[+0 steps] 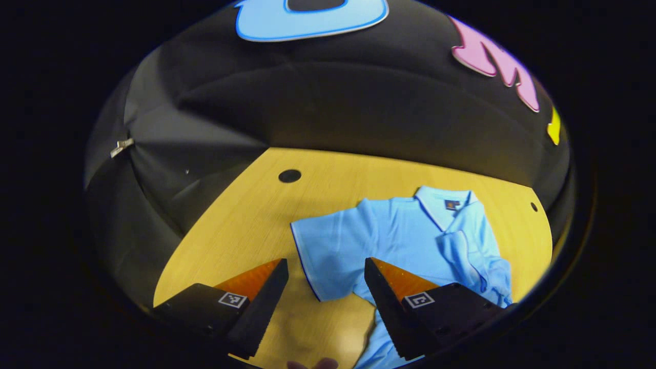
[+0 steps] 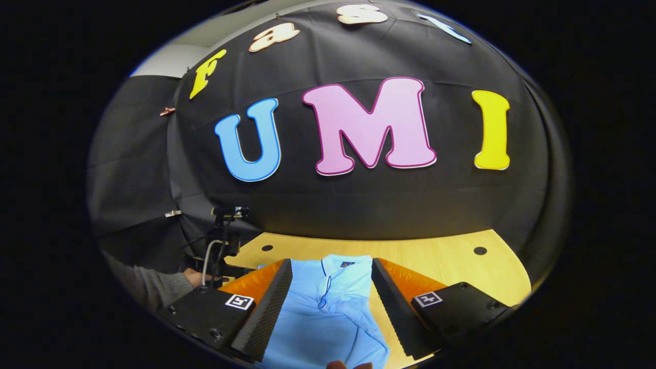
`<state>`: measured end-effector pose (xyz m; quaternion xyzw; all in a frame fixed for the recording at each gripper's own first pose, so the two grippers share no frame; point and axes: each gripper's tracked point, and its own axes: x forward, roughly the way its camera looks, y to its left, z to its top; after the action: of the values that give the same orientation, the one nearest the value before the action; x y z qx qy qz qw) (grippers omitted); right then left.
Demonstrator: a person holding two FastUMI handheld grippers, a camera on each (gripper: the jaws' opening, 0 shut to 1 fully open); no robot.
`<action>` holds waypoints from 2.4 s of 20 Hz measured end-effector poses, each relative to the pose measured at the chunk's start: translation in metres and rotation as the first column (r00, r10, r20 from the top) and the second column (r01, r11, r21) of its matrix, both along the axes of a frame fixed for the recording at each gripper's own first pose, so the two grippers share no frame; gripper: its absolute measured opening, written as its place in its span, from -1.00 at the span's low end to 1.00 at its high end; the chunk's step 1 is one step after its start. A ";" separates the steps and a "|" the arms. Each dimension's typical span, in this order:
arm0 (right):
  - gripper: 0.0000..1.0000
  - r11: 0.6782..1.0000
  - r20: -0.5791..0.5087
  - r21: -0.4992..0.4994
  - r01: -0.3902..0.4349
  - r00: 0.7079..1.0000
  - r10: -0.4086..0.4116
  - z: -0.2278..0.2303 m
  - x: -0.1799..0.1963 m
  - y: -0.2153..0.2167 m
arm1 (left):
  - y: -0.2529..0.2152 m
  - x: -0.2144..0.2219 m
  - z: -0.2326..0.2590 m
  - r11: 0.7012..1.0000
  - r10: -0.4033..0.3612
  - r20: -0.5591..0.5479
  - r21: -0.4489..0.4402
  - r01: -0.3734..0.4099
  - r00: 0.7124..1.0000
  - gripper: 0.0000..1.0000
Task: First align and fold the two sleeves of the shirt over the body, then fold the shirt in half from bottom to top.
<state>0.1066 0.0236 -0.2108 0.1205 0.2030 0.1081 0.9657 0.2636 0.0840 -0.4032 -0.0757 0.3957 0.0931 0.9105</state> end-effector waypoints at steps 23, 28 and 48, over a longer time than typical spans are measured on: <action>0.94 0.997 -0.062 -0.006 0.072 0.995 -0.072 -0.016 -0.023 -0.042 | -0.002 0.027 -0.062 1.000 0.007 -0.126 -0.013 -0.008 0.992 -0.55; 0.94 0.996 -0.068 -0.002 0.086 0.994 -0.086 -0.016 -0.029 -0.051 | -0.018 0.030 -0.054 0.998 -0.013 -0.098 -0.065 0.006 0.995 -0.88; 0.94 0.989 -0.091 -0.015 0.147 0.985 -0.147 -0.024 -0.054 -0.082 | -0.231 0.022 0.053 0.887 -0.410 0.146 -0.167 0.431 0.900 -0.89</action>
<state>0.0527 -0.0584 -0.2343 0.1360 0.2383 0.0301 0.9611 0.2860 -0.1472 -0.3502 -0.0820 0.3609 -0.1502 0.9168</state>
